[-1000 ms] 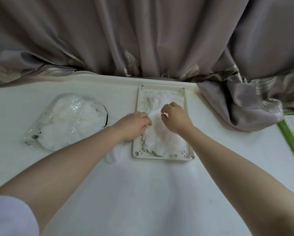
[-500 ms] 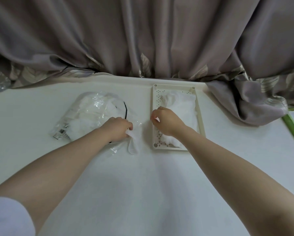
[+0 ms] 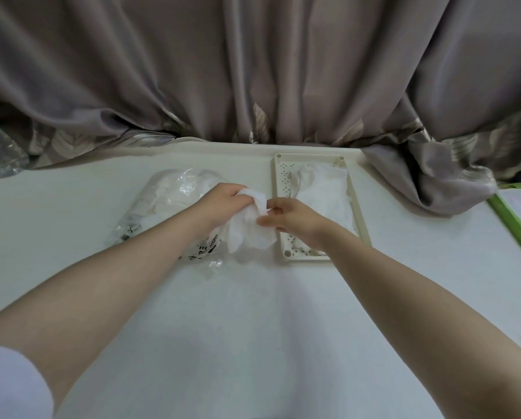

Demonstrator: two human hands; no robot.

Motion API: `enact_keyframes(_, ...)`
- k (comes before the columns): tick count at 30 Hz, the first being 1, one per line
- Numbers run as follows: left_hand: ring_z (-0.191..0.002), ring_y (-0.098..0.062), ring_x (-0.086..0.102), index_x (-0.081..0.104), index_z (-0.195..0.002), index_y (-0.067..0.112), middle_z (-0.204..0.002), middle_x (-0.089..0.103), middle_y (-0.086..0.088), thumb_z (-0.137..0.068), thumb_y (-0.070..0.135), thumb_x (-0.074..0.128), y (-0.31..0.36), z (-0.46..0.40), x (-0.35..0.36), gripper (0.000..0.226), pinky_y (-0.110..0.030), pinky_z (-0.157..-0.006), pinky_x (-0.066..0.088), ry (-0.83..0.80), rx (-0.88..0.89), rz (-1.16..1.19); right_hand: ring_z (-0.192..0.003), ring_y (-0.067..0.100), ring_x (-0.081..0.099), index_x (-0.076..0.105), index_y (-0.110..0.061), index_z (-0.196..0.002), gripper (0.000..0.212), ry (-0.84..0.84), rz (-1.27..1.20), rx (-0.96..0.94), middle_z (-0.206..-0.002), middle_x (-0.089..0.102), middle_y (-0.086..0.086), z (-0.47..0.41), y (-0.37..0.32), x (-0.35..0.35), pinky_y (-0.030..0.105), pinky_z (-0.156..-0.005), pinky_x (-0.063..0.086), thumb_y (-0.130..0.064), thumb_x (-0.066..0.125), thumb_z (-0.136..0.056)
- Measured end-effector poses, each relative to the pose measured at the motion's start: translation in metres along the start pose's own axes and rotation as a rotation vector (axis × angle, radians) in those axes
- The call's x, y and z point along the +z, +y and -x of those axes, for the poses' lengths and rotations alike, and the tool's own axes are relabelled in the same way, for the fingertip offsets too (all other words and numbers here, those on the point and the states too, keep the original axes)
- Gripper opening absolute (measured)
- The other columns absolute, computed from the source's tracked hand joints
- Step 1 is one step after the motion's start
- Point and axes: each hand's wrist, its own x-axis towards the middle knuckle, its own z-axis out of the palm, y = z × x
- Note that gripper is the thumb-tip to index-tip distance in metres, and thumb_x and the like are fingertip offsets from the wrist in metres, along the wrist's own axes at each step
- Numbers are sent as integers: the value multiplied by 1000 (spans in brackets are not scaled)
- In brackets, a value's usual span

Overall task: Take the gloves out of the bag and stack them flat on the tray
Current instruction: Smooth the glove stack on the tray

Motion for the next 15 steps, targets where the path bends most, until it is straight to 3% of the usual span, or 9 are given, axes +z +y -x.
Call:
enact_keyframes(2, -59, -8, 58, 65, -81, 16, -70, 62, 2, -90, 10, 51, 1, 1, -1, 19, -14, -51, 44, 19, -19, 65, -80, 20, 57, 63, -1, -94, 11, 56, 4, 1, -84, 60, 7, 4, -3, 1, 27, -78, 49, -7, 61, -86)
enact_keyframes(4, -60, -7, 58, 64, -81, 17, -72, 62, 2, -89, 10, 55, 0, 0, -3, 14, -17, -56, 45, 33, -5, 42, -72, 16, 51, 61, -8, -82, 11, 131, 0, 16, -76, 56, 2, 8, -7, 0, 22, -66, 40, -2, 54, -87)
enact_keyframes(7, -70, -14, 56, 62, -83, 18, -80, 61, 0, -86, 19, 65, -5, -4, -7, 4, -27, -67, 43, 75, 24, -34, -81, 21, 53, 62, -4, -89, 9, 238, -90, 33, -84, 58, 9, 10, -6, -9, 31, -77, 42, -4, 54, -87)
enact_keyframes(9, -66, -14, 50, 60, -79, 16, -74, 56, 1, -85, 25, 68, -9, -4, -10, 13, -27, -62, 38, 35, 17, -76, -86, 23, 57, 62, -2, -96, 10, 289, -199, 40, -91, 61, 12, 14, -5, -19, 33, -85, 49, -4, 54, -90)
enact_keyframes(12, -63, -16, 46, 58, -73, 11, -67, 50, -1, -84, 31, 69, -12, -1, -10, 26, -26, -56, 33, -106, -28, -141, -78, 20, 62, 61, -3, -97, 9, 324, -340, 22, -86, 62, 9, 24, -3, -35, 26, -67, 53, -4, 54, -91)
enact_keyframes(15, -69, -14, 59, 67, -78, 14, -74, 65, 2, -86, 30, 67, -13, -2, -9, 18, -24, -66, 45, -219, -134, -197, -73, 19, 60, 55, -3, -98, 8, 357, -457, -4, -82, 60, 7, 30, -2, -47, 25, -60, 51, -10, 52, -94)
